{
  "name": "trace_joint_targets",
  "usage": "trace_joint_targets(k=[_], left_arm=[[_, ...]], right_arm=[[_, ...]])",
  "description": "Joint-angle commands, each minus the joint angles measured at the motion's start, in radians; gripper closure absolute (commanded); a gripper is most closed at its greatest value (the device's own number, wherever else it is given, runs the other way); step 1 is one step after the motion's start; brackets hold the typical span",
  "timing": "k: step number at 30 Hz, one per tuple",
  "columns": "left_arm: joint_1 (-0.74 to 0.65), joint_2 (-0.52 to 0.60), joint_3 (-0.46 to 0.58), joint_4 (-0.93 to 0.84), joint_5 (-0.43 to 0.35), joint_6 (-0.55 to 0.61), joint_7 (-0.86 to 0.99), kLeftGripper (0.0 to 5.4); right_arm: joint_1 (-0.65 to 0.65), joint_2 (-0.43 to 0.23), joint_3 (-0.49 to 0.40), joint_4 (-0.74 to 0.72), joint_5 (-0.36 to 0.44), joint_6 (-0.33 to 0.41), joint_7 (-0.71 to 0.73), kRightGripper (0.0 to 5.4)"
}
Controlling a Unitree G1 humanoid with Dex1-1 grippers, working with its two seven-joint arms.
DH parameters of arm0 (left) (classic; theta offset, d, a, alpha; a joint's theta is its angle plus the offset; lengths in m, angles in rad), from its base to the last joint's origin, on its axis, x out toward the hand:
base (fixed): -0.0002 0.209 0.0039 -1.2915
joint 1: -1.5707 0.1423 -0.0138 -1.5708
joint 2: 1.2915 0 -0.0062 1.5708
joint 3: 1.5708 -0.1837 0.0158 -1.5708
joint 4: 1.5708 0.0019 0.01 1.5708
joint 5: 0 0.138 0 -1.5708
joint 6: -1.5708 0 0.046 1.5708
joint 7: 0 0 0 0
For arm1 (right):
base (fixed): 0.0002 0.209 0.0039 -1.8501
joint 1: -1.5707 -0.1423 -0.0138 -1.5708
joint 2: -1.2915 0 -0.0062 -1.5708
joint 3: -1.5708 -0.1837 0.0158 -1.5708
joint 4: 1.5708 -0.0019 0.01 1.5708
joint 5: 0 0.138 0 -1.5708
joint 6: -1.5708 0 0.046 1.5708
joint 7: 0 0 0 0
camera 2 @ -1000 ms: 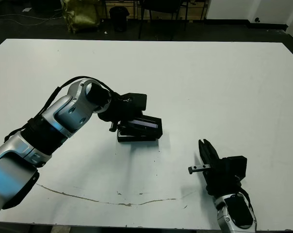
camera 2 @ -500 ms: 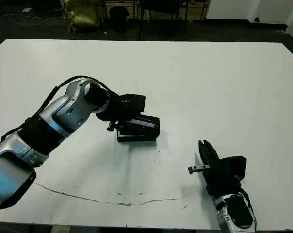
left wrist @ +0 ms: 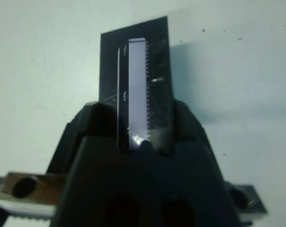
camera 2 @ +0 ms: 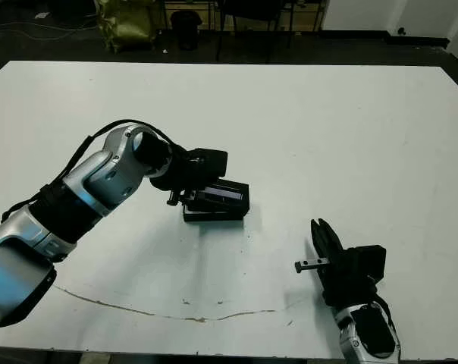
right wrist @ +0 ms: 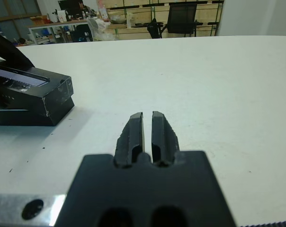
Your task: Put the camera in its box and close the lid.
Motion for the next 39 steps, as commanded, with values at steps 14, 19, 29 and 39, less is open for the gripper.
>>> trace_joint_targets(k=[14, 19, 29, 39], left_arm=[[0.067, 0.028, -0.018, 0.020, -0.001, 0.021, -0.028, 3.15], [0.084, 0.033, -0.031, -0.001, 0.010, 0.021, -0.023, 3.16], [0.107, 0.034, -0.032, 0.009, 0.001, 0.022, -0.022, 3.16], [0.134, 0.038, -0.042, 0.025, 0.008, -0.008, -0.010, 3.17]], right_arm=[[0.017, -0.002, -0.002, -0.013, -0.012, 0.014, -0.008, 5.40], [0.015, 0.005, -0.007, 0.003, 0.004, 0.001, 0.001, 5.40], [0.016, 0.000, -0.007, -0.003, 0.003, 0.006, 0.004, 5.40], [0.012, 0.004, -0.011, 0.001, 0.010, 0.013, 0.000, 5.40]])
